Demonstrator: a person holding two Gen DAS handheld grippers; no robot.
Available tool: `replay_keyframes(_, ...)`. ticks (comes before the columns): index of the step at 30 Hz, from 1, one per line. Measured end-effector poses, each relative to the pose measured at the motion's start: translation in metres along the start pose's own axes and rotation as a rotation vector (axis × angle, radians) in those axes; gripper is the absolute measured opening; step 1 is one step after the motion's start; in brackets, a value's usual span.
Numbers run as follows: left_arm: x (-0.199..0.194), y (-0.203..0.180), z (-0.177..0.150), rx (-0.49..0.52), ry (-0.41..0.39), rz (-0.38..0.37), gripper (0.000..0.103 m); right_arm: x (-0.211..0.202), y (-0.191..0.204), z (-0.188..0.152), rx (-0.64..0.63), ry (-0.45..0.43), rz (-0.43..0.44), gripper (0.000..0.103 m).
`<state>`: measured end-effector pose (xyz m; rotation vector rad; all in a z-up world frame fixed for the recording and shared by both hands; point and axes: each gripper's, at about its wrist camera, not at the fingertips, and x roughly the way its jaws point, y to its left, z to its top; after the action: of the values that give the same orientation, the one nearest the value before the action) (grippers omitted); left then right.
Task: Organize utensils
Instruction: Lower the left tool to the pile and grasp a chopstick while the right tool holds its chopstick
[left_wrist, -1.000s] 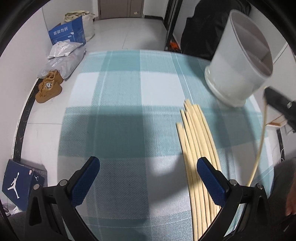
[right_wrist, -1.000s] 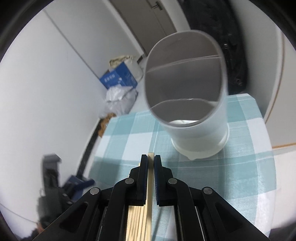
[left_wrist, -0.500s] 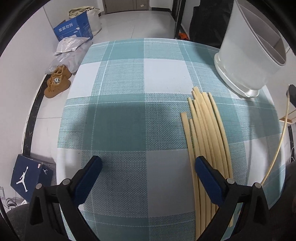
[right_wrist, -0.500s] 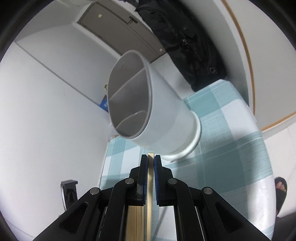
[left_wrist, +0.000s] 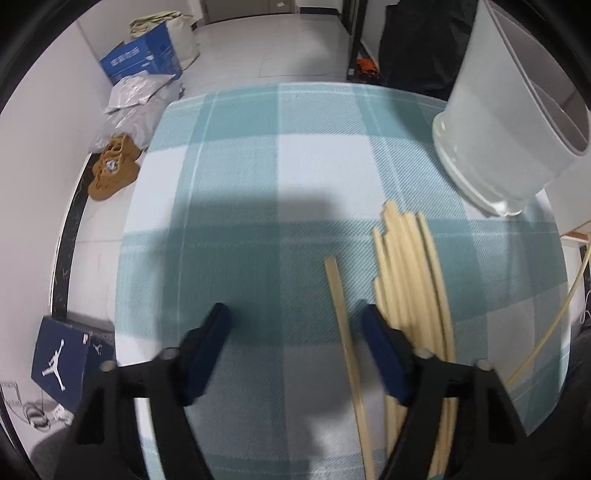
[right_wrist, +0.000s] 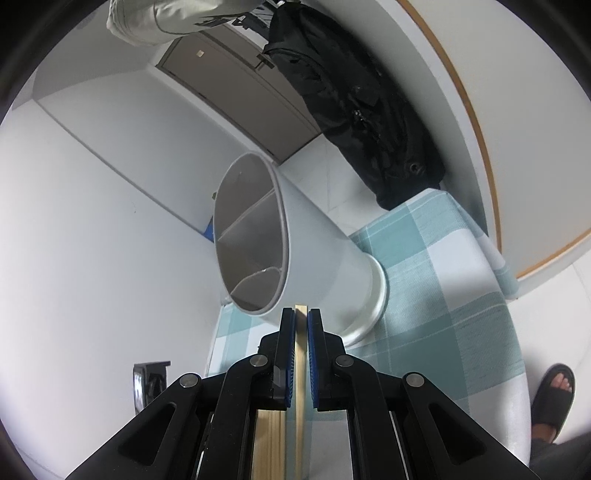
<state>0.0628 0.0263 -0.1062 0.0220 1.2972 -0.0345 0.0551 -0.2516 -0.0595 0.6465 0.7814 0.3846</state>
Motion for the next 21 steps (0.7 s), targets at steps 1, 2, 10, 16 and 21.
replay_keyframes(1, 0.001, -0.001, 0.003, 0.007, 0.002, -0.003, 0.056, -0.001, -0.001, 0.001, -0.001, -0.002, -0.004, 0.006)
replay_keyframes(2, 0.001, -0.002, 0.006, 0.013, 0.006, -0.007, 0.053, -0.004, -0.001, -0.001, -0.003, -0.005, -0.007, 0.006)
replay_keyframes(10, 0.002, -0.005, 0.014, 0.019, 0.012, -0.048, 0.003, -0.008, 0.008, -0.003, -0.06, -0.025, -0.025, 0.006)
replay_keyframes(16, -0.012, 0.004, 0.016, -0.037, -0.053, -0.12, 0.002, -0.01, 0.021, -0.006, -0.142, -0.044, -0.028, 0.006)
replay_keyframes(21, -0.057, 0.006, 0.011, -0.047, -0.222, -0.17, 0.002, -0.015, 0.035, -0.015, -0.203, -0.049, -0.01, 0.006)
